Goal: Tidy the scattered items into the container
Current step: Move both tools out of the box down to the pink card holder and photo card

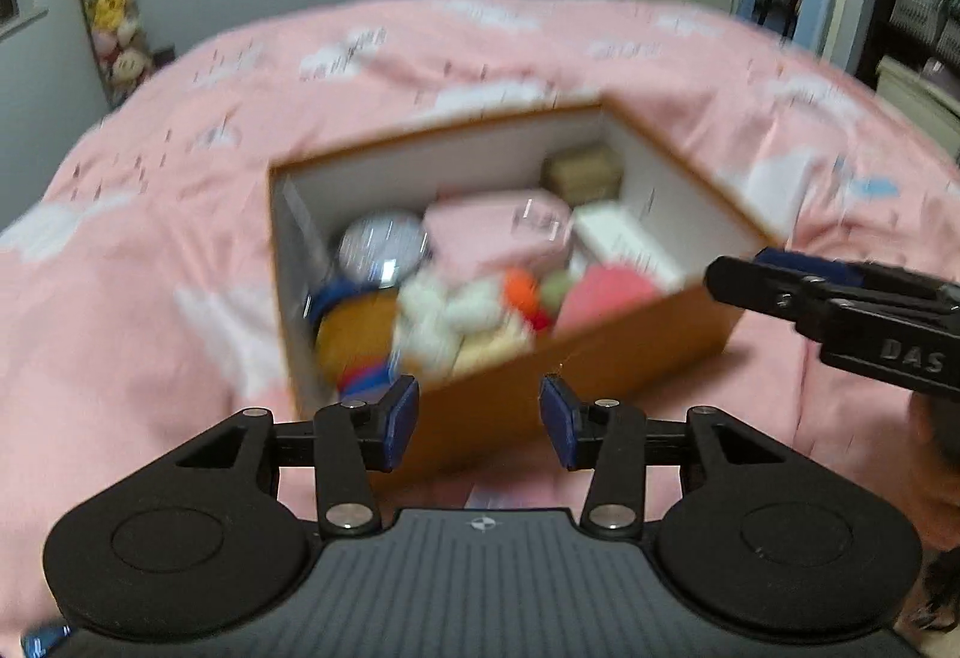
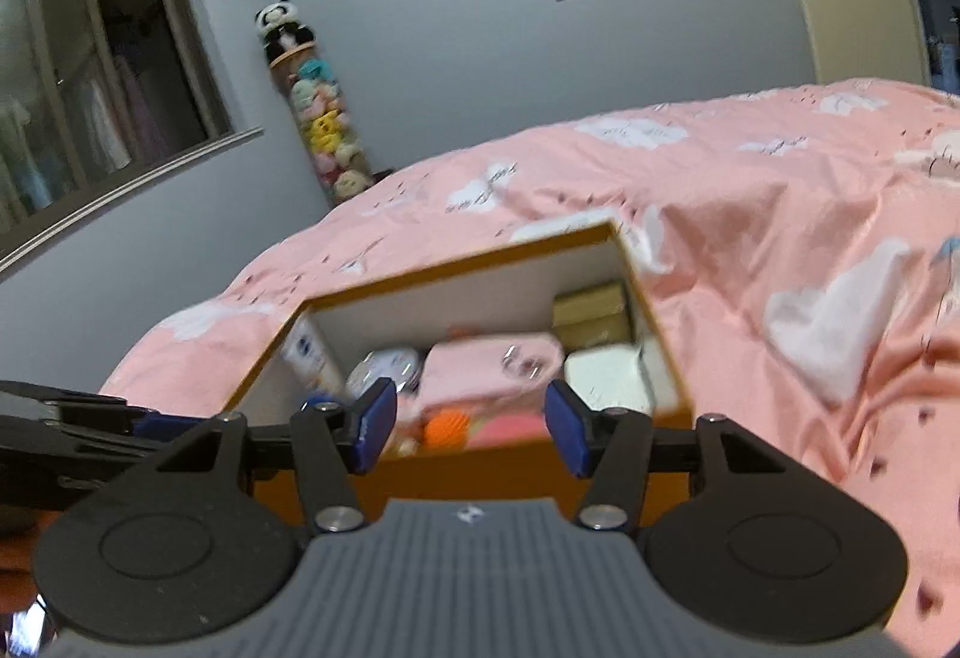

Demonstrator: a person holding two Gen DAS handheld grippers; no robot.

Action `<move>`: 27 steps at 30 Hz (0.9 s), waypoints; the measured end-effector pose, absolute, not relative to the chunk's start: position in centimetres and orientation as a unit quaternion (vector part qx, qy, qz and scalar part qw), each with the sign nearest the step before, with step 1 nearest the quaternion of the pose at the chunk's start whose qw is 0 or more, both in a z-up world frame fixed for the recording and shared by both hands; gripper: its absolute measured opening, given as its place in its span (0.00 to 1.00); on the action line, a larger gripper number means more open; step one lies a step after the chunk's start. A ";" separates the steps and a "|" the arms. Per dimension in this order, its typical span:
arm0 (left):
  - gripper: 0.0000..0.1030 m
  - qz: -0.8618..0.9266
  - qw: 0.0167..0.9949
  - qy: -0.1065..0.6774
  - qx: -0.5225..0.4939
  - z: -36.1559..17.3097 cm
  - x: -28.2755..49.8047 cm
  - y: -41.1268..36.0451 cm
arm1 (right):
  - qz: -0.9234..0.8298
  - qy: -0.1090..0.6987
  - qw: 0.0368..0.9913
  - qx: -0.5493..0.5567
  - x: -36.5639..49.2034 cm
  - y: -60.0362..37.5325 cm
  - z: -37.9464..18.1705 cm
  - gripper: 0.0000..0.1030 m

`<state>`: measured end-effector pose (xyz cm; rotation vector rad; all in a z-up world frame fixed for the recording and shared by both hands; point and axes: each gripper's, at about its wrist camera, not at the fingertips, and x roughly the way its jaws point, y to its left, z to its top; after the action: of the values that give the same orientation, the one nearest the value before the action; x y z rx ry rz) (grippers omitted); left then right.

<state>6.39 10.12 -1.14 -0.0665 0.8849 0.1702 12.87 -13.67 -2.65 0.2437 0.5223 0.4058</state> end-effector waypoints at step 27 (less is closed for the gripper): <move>0.58 0.016 0.831 0.546 -0.105 -9.9 6.5 13.0 | 0.262 0.496 0.826 0.061 13.7 -8.3 -11.9 0.29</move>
<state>6.48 12.97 -9.88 -0.2235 1.1586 0.0343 13.67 -8.29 -11.93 0.1296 1.0538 0.5571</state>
